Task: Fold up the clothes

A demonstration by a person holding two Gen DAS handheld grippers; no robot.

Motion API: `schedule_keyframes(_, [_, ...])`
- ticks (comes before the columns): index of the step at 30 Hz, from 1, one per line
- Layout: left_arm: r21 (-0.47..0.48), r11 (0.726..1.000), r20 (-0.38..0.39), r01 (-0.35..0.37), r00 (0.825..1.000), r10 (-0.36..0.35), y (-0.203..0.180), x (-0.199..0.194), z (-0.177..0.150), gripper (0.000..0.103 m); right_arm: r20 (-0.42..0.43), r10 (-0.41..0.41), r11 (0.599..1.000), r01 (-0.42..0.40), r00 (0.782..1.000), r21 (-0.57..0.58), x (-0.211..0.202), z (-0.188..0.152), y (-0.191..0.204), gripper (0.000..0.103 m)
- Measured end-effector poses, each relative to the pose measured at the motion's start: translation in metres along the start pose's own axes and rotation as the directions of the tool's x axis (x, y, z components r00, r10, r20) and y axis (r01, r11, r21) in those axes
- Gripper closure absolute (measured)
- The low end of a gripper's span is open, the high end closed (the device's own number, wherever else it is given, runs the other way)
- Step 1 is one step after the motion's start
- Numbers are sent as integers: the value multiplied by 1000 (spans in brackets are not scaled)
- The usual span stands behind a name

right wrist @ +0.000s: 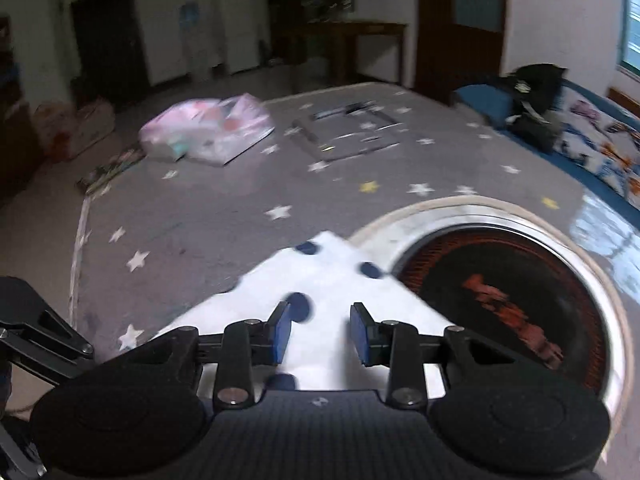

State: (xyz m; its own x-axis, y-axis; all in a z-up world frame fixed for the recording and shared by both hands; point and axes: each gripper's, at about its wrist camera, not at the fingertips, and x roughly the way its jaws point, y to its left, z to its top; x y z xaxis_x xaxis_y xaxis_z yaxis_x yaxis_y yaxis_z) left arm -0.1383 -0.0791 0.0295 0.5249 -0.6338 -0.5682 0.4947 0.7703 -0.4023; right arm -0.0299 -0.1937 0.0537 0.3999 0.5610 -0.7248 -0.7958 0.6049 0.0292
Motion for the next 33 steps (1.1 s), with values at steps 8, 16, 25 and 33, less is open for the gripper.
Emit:
schedule_keyframes(8, [-24,1000,2,18,1000,-18,3,1,-3,65,-37,-1,1000,1,999,-7,37,15,-1,71])
schedule_keyframes(16, [-35,999,6,16,1000,-16,1,-3,-5,64,-15,-40,999,41,999,29,57,28,-21,64])
schedule_keyframes(25, [-42,999,23,-5,1000,6,1,-14,-8,59,-42,-55,991,59,998,118,34,11,-60,63])
schedule_keyframes(33, [-48,998,49,-41,998,43,-6,-32,-10,56,-69,-43,977,56,997,204,23,-14,-86,64])
